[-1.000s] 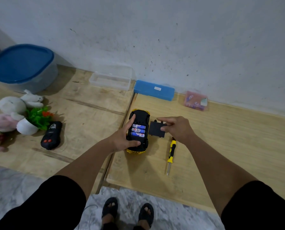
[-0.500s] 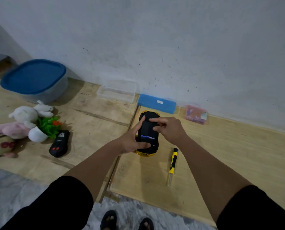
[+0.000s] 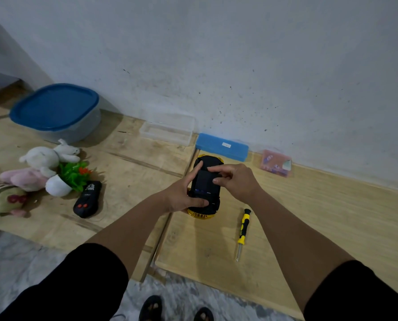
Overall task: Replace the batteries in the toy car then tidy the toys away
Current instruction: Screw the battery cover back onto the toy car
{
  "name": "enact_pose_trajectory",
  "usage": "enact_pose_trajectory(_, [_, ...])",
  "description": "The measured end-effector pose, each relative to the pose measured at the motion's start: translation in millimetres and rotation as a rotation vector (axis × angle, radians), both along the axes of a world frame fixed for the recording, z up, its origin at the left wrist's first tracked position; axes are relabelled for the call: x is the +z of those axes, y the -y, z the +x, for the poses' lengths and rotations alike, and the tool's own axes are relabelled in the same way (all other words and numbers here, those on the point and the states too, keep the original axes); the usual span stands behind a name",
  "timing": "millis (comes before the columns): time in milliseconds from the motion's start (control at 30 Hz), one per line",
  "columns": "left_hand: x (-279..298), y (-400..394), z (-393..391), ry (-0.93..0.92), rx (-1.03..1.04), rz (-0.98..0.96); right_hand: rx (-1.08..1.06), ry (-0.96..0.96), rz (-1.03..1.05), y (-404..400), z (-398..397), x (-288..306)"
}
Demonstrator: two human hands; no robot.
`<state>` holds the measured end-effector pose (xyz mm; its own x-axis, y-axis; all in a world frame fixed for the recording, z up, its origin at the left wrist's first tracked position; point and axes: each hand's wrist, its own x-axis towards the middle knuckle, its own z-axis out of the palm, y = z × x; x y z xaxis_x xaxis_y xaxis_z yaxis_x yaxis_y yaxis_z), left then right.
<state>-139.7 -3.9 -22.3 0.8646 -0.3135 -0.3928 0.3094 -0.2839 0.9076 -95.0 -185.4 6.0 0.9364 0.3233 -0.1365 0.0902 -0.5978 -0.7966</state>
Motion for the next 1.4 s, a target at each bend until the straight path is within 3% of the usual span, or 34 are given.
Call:
enact_pose_trajectory(367, [5,4,4,-0.046,-0.014,-0.003,0.02,0.013,-0.022,2,0,1])
enact_pose_trajectory(567, [4,7,7,-0.025,0.02,-0.036,0.033,0.153,-0.128,0,2,1])
enact_pose_trajectory(1133, [9,7,8,0.065,-0.001,-0.077,0.096,0.245,-0.277,7,9,2])
enact_pose_trajectory(1400, [4,11,7,0.12,0.067,-0.15,0.043,0.238,-0.208,8,12,3])
